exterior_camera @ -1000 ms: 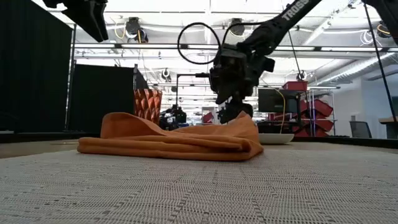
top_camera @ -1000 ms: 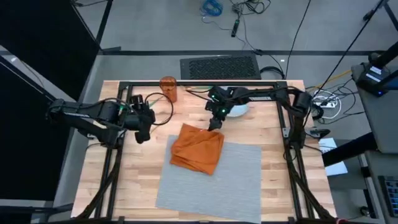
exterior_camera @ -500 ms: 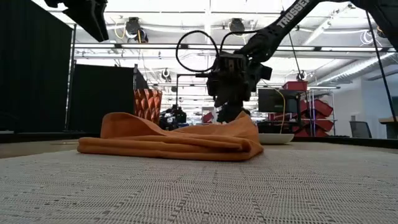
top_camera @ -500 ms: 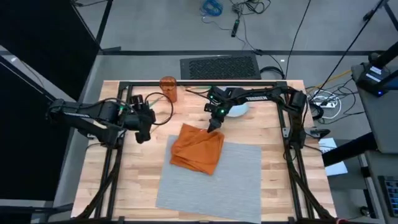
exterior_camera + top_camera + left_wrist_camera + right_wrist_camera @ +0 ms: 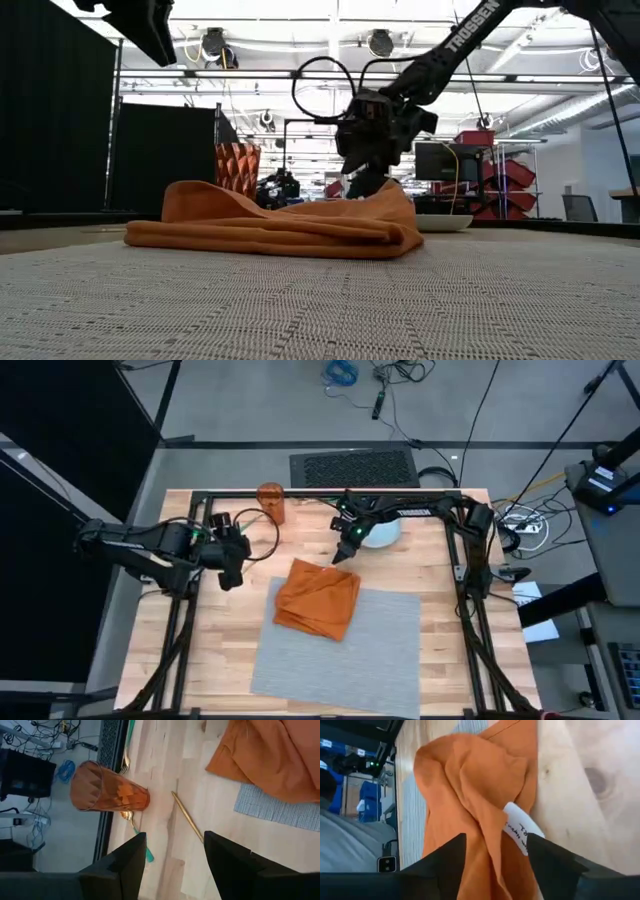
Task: Set table place
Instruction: Fold the orange table napkin
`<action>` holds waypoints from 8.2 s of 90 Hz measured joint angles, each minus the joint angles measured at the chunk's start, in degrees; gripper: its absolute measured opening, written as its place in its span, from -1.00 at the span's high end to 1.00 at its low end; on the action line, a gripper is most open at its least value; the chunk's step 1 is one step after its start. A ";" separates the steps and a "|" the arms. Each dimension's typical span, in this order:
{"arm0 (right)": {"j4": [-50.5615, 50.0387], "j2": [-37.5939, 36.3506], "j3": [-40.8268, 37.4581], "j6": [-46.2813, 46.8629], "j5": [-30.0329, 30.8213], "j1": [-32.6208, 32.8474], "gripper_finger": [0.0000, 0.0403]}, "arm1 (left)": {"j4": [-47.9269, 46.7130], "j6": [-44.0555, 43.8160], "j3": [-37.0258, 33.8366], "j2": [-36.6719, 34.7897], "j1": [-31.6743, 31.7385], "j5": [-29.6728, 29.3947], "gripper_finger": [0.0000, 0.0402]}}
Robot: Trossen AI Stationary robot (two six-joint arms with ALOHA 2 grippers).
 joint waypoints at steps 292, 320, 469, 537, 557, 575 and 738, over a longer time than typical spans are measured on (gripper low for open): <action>-8.07 18.96 21.24 -6.84 -6.43 1.90 0.14 | 2.80 2.54 -3.54 0.02 -0.15 2.91 0.08; -2.95 19.07 21.18 -3.50 -5.82 1.46 0.15 | 2.84 2.56 -3.54 0.02 -0.15 2.91 0.08; -4.94 19.63 21.17 -5.96 2.18 3.27 0.15 | 2.58 1.22 -3.54 0.02 -0.15 5.48 0.08; -4.42 18.79 21.57 -7.10 3.77 3.40 0.15 | 3.05 1.53 -3.54 0.00 -0.15 6.58 0.08; -3.63 18.77 21.66 -7.08 3.52 3.67 0.15 | 3.05 1.43 -3.54 0.00 -0.15 6.56 0.08; -4.66 18.72 21.70 -7.05 4.21 4.21 0.15 | 3.05 1.42 -3.54 0.00 -0.15 6.52 0.08; -2.45 19.92 22.05 -6.79 1.64 6.76 0.54 | 3.91 1.46 -3.54 0.00 -0.15 7.54 0.08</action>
